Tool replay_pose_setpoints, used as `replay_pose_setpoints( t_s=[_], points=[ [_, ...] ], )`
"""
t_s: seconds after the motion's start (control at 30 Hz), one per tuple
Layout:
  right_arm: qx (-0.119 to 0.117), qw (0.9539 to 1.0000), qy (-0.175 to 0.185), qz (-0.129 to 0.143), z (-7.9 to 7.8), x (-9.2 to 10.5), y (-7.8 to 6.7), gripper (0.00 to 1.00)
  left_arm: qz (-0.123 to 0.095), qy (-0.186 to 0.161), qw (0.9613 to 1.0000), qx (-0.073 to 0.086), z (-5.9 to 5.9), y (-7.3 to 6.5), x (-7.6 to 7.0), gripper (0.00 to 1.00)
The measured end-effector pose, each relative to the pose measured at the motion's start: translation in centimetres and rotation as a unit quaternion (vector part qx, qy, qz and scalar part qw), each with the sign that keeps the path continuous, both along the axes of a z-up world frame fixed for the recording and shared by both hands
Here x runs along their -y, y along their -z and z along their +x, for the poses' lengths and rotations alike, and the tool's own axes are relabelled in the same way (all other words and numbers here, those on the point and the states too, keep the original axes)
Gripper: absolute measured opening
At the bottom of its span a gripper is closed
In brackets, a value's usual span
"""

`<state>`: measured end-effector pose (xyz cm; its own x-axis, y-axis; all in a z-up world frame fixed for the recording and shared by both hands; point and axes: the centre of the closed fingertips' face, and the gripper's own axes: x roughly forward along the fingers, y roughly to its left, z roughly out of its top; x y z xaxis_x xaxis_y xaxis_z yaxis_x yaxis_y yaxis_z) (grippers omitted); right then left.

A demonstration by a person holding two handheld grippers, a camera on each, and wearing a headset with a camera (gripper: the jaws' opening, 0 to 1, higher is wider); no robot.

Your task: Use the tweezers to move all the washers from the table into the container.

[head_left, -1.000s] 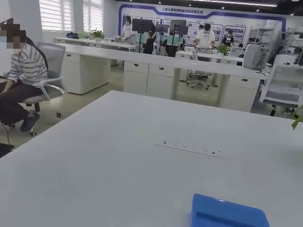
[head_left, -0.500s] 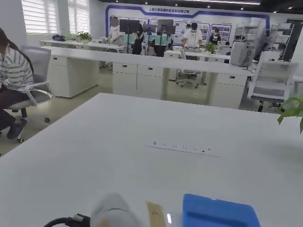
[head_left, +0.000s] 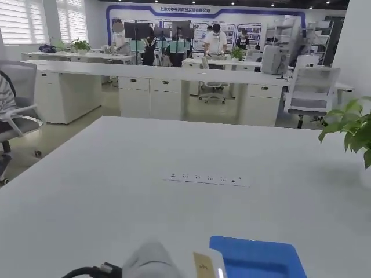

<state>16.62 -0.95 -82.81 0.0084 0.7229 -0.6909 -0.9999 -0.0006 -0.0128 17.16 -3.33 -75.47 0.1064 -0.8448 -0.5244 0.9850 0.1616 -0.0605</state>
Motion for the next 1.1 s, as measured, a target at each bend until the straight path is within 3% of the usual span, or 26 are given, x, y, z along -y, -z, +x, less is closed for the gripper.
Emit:
replay_pose_setpoints(
  t_s=[0.2,0.3,0.4,0.47,0.67,0.7,0.93,1.1],
  points=[
    [0.012,0.9998,0.004,-0.012,0.8,0.6,0.5,0.04,0.046,0.018,0.9986,0.020,0.4,0.9,-0.2,0.00],
    [0.025,0.9994,0.004,-0.025,1.5,0.9,0.9,0.04,0.056,0.012,0.9982,0.018,1.0,1.3,-0.3,0.00],
    [0.042,0.9980,0.011,-0.047,2.3,1.5,1.5,0.05,0.080,0.005,0.9966,0.019,1.5,2.4,-0.7,0.00],
    [0.046,0.9972,0.011,-0.057,2.7,1.7,2.1,0.05,0.098,0.007,0.9949,0.024,1.8,3.3,-0.9,0.00],
    [0.052,0.9955,0.008,-0.079,3.1,2.0,4.0,0.05,0.117,0.007,0.9930,0.013,2.2,5.6,-1.3,0.00],
    [0.051,0.9957,0.012,-0.077,3.2,2.0,4.0,0.05,0.129,0.006,0.9915,0.013,2.3,6.0,-1.7,0.00],
    [0.012,0.9976,0.061,-0.031,3.2,1.5,4.2,0.08,0.146,0.011,0.9891,-0.012,2.2,7.9,-3.1,0.00],
    [-0.032,0.9923,0.117,0.023,3.4,2.3,3.5,0.11,0.172,0.012,0.9849,-0.015,2.6,9.2,-3.6,0.00]
  ],
)
